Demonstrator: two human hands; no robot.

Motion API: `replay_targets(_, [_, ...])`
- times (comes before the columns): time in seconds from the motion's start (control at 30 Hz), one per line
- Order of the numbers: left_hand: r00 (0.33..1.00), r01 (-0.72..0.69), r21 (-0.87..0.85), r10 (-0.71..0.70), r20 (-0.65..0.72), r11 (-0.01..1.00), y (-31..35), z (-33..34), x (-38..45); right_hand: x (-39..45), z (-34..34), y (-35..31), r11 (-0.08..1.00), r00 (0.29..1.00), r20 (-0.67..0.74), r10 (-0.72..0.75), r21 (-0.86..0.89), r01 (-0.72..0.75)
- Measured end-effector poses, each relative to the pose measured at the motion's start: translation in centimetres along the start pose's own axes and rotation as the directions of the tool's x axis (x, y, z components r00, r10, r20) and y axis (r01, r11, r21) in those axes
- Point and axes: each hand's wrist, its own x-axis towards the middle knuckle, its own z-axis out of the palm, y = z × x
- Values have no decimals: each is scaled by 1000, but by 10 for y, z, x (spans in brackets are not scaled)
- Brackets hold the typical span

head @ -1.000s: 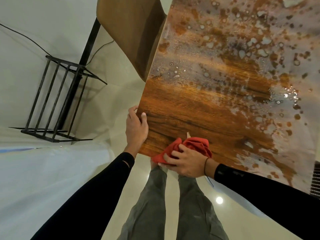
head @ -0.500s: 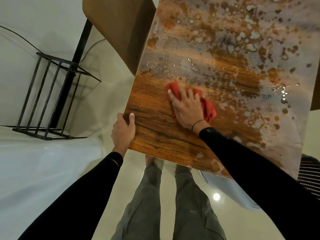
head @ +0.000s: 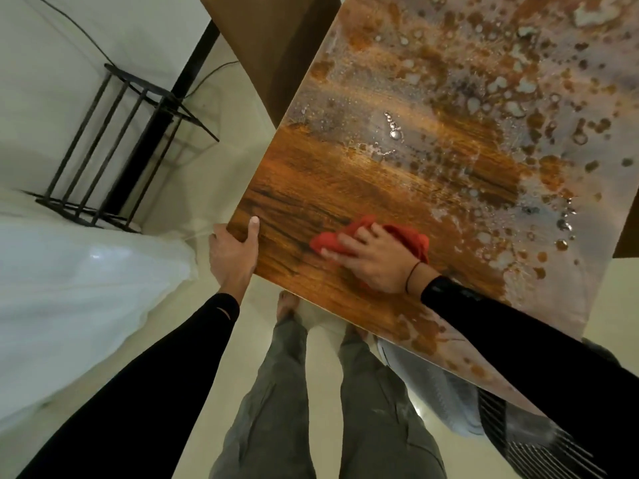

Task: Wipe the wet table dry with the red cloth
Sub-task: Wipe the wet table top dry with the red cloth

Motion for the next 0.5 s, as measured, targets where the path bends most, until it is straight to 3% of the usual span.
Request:
replay_targets(0.07, [996,74,-174,-80,-26,982,-8,6,-16,2,-7,35,969,969,-17,246,-18,-247])
replay_targets(0.13, [982,176,-374,-189,3,910,-6,14,-25,13,-12,44,856,856,-9,517,-6,-517])
replay_targets(0.2, [955,287,-495,-285,82,820,0,27,-39,26,-16,36,741,741,3,671,23,-671])
replay_targets(0.23, [942,328,-522,-312,123,787,3,34,-49,29,-17,25,733,733,5,680,43,-679])
replay_targets(0.3, [927,366,-558,-342,151,745,4,49,-72,23,-11,-9,862,864,16,503,68,-502])
replay_targets(0.37, [924,370,-582,-355,145,724,5,59,-90,-3,-5,-47,987,989,43,143,62,-145])
replay_targets(0.43, [918,381,-600,-364,156,703,5,67,-103,-31,0,-60,992,992,46,-122,45,120])
replay_targets(0.5, [910,397,-627,-373,178,670,6,75,-117,-50,5,-56,968,967,40,-250,20,249])
